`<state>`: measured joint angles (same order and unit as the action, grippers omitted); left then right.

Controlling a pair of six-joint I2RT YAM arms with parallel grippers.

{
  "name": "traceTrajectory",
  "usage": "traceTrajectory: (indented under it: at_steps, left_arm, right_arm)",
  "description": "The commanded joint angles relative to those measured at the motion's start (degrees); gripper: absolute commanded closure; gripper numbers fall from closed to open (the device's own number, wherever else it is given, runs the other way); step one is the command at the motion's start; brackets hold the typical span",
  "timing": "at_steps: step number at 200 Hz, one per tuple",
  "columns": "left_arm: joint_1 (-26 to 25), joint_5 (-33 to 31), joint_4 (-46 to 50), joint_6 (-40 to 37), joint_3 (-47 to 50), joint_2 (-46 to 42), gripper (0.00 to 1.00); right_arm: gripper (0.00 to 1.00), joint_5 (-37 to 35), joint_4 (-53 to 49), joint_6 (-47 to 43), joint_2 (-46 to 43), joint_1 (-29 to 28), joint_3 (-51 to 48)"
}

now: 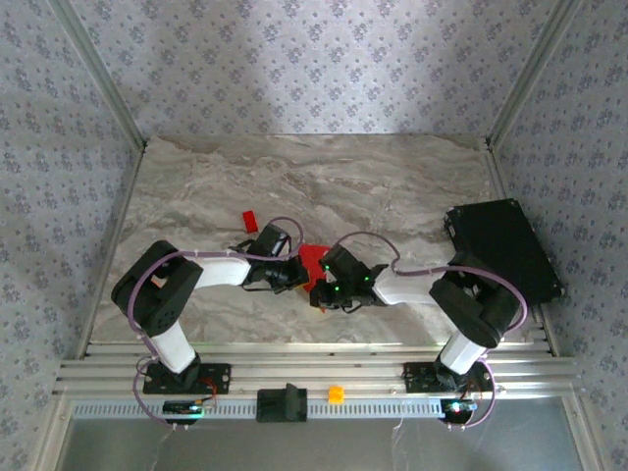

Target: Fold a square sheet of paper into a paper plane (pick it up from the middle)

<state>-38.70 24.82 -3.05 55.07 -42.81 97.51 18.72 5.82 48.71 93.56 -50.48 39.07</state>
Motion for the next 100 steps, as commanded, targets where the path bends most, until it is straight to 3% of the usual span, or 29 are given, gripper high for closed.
traceTrajectory:
  at_steps: [1,54,100]
  left_arm:
    - [-0.22,-3.89,5.42,-1.28,1.48,1.67,0.97]
    - [-0.24,-3.72,5.38,-1.37,1.34,2.24,0.97]
    - [-0.23,-3.64,5.40,-1.37,1.19,2.00,0.97]
  right_arm:
    - [0.90,1.58,-0.02,2.29,-3.20,0.02,-4.63]
    - [0.89,2.68,6.58,6.27,-7.34,0.67,-13.06]
    - [0.89,1.83,3.86,6.43,-13.35,0.23,-11.82]
